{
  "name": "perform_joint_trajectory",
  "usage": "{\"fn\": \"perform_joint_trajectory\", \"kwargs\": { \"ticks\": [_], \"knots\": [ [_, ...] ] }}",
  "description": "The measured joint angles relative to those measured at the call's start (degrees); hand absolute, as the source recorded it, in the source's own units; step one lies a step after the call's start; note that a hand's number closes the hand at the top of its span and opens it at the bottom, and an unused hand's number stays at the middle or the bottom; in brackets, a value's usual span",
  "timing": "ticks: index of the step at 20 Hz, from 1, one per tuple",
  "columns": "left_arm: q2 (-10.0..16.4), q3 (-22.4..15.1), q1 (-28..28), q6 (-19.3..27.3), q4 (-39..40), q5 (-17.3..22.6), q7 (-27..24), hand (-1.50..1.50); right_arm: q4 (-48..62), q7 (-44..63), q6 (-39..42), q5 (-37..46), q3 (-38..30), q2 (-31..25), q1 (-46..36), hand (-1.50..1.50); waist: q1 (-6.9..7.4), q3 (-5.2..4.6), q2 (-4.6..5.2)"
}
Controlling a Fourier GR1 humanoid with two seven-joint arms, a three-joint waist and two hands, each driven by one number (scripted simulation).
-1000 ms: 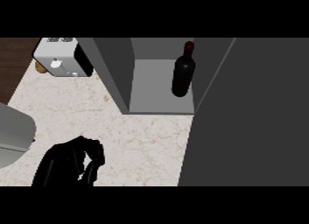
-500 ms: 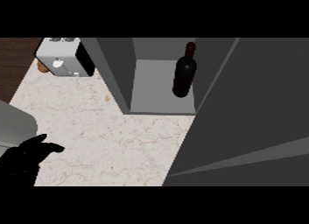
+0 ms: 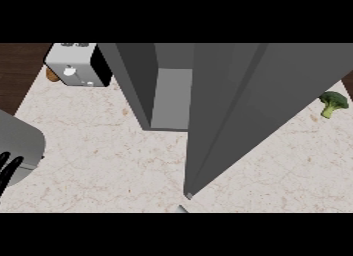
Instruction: Pick up the wine, place it into the cabinet and close the cabinet
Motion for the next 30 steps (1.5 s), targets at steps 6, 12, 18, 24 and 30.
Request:
{"fn": "perform_joint_trajectory", "kwargs": {
  "ticks": [6, 12, 18, 24, 30],
  "knots": [
    [3.87, 4.46, 4.11, -6.69, 3.26, 1.70, -1.28, -1.50, 0.07, -2.20, -10.83, 1.99, 2.03, -4.84, -6.75, 1.50, 0.86, -0.05, -0.01],
    [5.60, 7.62, 5.98, -11.69, 6.14, 2.38, -1.67, -1.50, 2.17, -4.24, -19.56, 1.21, 1.95, -6.52, -12.91, 1.50, 1.29, -0.04, 0.35],
    [7.66, 10.79, 9.32, -15.32, 7.46, 3.12, -0.73, -1.50, 17.36, -5.20, -25.04, 1.35, -3.12, 0.12, -26.01, 1.50, 2.04, 0.03, 0.56],
    [8.07, 14.63, 11.57, -18.15, 9.63, 3.66, 0.61, -1.50, 32.53, -9.57, -21.86, -6.19, -13.13, 2.27, -37.14, 1.50, 1.72, 0.14, 0.98],
    [7.15, 17.60, 13.32, -20.61, 10.87, 2.65, 1.92, -1.50, 46.56, -15.57, -12.98, -13.56, -20.99, 2.77, -45.22, 1.50, 1.42, 0.19, 1.09]
  ]
}}
